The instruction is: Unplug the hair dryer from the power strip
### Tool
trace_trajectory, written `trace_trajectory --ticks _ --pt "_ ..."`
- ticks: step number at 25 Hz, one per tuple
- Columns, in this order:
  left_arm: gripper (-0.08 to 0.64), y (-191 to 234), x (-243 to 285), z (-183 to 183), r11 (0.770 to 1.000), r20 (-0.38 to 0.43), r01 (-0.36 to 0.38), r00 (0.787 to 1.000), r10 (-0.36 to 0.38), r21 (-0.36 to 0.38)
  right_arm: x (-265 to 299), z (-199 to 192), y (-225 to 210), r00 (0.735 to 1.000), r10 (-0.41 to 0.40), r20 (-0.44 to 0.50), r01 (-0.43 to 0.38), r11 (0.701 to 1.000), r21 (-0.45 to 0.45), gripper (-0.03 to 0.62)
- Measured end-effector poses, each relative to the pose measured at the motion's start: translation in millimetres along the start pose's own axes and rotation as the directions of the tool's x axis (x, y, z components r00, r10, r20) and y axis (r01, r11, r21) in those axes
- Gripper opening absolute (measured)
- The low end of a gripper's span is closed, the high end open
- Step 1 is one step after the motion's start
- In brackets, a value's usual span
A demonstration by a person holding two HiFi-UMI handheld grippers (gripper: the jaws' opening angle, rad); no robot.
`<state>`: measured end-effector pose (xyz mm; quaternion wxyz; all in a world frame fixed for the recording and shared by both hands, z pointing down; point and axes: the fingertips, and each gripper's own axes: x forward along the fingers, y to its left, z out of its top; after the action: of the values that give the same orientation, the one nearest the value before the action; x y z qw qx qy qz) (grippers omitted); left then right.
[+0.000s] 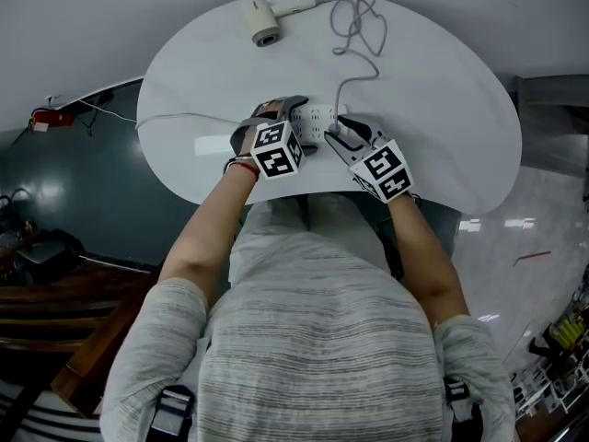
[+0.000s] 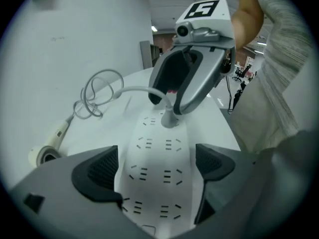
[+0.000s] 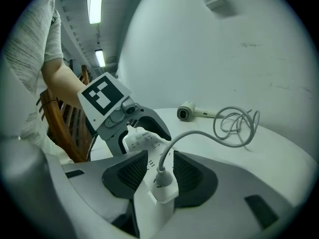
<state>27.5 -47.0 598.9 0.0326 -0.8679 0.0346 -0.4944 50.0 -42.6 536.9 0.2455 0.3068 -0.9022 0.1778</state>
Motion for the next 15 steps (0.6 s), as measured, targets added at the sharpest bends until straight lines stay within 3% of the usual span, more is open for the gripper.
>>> trace_trajectory --ticks 7,15 --pt "0.477 0.7 13.5 -14.7 0.999 -0.105 0.050 0.993 -0.048 0.016 7.4 -4.5 0.8 1.000 0.008 -0.026 -0.008 1.000 -0.021 0.152" --pt "0.479 -1.9 18.6 -14.4 0.995 -0.112 0.096 0.989 -0.095 0.000 10.0 -9.8 -1.4 0.999 0.008 -0.041 -0.009 1.000 -0.028 0.069"
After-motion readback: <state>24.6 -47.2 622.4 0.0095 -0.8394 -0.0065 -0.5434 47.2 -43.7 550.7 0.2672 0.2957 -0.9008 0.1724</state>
